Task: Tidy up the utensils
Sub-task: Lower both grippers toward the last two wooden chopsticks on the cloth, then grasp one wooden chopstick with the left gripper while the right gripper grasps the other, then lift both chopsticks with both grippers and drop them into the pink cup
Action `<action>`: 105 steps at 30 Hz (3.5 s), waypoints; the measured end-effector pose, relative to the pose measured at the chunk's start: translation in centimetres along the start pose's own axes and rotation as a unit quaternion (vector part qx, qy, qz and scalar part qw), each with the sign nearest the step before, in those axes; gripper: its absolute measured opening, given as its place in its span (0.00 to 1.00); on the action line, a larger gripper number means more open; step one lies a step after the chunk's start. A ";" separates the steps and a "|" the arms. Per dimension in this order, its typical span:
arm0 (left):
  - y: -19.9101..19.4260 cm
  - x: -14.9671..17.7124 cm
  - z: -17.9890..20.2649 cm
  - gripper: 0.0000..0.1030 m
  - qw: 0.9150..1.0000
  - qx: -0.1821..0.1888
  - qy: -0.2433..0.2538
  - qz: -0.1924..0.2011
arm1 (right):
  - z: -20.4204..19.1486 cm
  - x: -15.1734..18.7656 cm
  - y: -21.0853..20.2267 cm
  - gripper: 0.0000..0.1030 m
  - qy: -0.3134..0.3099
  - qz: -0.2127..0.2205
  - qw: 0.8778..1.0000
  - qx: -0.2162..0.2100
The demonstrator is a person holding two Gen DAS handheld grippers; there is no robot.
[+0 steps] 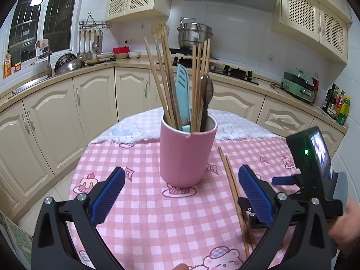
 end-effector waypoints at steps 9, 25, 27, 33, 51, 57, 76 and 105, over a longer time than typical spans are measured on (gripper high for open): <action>1.4 0.5 0.6 0.96 1.000 -0.001 0.014 -0.025 | 0.7 -0.8 0.2 0.94 -0.033 -0.009 0.999 0.028; 3.8 1.8 0.1 0.96 0.998 -0.009 -0.012 -0.065 | -0.1 -1.0 0.4 0.91 -0.055 -0.017 0.998 0.003; 3.9 1.9 0.0 0.96 0.998 -0.010 -0.013 -0.066 | -0.1 -0.7 0.2 0.91 -0.058 -0.020 0.998 -0.002; 4.2 2.0 0.0 0.96 0.997 -0.009 -0.015 -0.072 | -0.3 -0.8 0.1 0.91 -0.069 -0.021 0.997 0.000; 7.0 2.3 1.9 0.96 0.992 -0.003 0.033 -0.122 | 3.0 -0.3 0.8 0.83 -0.039 -0.028 0.999 0.001; 10.4 3.0 3.5 0.94 0.984 0.003 0.050 -0.172 | 4.8 0.1 0.9 0.82 -0.037 -0.032 0.999 -0.003; 14.5 3.2 7.5 0.06 0.966 0.050 0.097 -0.233 | 3.1 -2.8 1.4 0.25 -0.067 -0.022 0.997 -0.020; -2.9 -6.9 1.8 0.05 0.989 0.093 0.024 0.114 | 5.2 -6.0 -13.4 0.05 0.096 0.267 0.937 -0.202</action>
Point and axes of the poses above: each gripper's, at about its wrist camera, not at the fingertips, and y roughly the way its jaws point, z to its right, x to its underside, the point moved 3 cm from there along y, roughly the way its jaws point, and after that the axes turned 10 degrees about x, right-handed, at the moved point
